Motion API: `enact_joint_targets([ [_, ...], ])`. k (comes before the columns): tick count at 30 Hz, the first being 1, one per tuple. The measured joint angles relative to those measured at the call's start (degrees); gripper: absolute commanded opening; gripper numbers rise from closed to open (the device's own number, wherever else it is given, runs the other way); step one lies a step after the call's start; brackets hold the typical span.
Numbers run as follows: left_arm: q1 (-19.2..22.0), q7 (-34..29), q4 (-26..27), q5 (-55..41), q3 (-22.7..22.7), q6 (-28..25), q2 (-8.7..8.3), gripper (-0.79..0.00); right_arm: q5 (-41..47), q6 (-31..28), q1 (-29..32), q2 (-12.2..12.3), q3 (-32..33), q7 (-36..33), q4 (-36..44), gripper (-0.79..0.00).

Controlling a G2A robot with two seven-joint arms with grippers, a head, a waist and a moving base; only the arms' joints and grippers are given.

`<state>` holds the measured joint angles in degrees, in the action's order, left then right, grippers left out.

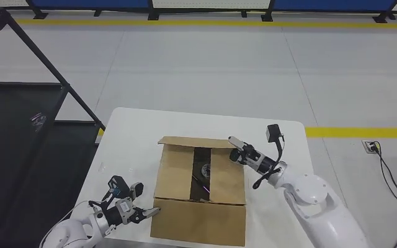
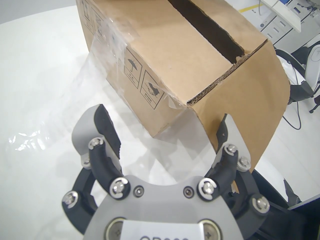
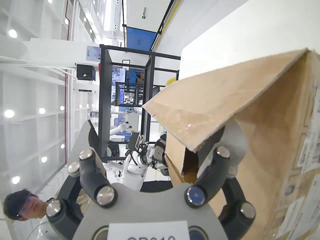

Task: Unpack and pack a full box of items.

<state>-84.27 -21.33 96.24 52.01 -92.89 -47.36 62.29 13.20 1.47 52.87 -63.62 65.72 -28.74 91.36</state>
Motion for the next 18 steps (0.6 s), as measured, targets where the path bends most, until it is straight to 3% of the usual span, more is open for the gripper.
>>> enact_joint_targets([
  [10,0.0,0.0,0.0,0.0,0.0,0.0,0.0,0.0,-5.3,5.0,-11.6,-3.6,-8.2,13.1,-10.3,0.0],
  [13,0.0,0.0,0.0,0.0,0.0,0.0,0.0,0.0,-4.8,5.5,-14.0,-4.6,-10.0,13.9,-14.3,0.0],
  [18,0.0,0.0,0.0,0.0,0.0,0.0,0.0,0.0,-4.9,5.6,-14.0,-4.5,-10.0,13.7,-14.3,0.0],
])
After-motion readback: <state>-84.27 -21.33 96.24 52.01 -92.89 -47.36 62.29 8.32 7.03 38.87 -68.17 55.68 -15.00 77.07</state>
